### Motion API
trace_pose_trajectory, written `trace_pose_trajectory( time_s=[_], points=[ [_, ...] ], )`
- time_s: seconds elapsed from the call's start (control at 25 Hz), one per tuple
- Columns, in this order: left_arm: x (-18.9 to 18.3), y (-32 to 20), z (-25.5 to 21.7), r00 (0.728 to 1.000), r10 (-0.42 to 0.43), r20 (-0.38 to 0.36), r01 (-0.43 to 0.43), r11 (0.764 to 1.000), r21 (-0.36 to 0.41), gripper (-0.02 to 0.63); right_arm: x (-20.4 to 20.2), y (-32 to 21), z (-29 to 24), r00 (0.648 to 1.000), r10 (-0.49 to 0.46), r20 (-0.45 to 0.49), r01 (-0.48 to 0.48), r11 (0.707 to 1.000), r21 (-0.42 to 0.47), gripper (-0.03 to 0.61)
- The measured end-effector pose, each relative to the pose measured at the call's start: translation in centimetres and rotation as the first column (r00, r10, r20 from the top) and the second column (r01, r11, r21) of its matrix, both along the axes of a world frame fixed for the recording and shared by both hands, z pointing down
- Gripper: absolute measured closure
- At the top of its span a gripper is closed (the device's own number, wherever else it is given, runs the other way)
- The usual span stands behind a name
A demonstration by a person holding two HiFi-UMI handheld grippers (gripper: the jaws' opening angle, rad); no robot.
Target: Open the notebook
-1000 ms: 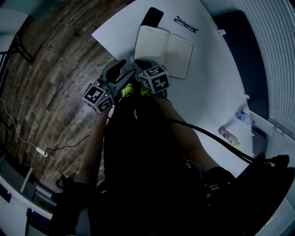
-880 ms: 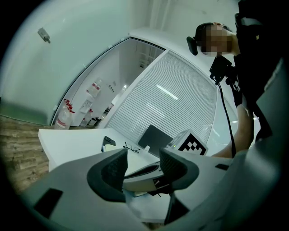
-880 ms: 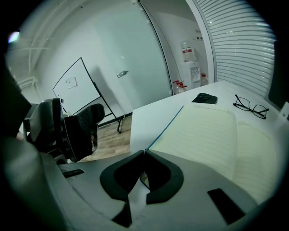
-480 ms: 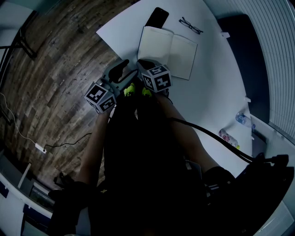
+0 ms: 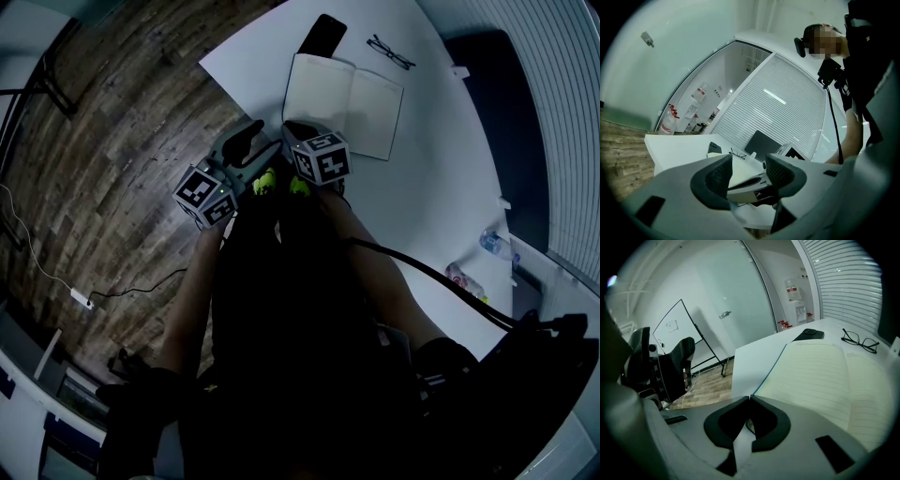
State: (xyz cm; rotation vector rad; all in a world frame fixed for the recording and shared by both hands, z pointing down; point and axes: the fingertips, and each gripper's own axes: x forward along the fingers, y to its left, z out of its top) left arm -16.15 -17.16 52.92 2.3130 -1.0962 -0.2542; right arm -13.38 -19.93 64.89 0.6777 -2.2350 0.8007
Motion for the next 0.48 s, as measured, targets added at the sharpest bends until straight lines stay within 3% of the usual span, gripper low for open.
trace_pose_trajectory(
  time_s=[0.32,0.48],
  points=[
    [0.2,0.2,-0.1,1.0,-0.004,-0.004,0.004,1.0,0.004,0.394,-0.3,0.0,-0.4,0.999,0.005,0.034,-0.006,1.0,0.009,0.545],
    [0.2,0.4,-0.9,1.0,0.001,-0.002,-0.001,1.0,0.018,0.394,-0.5,0.3,-1.9,0.992,0.061,0.114,-0.057,0.998,-0.041,0.538]
  ],
)
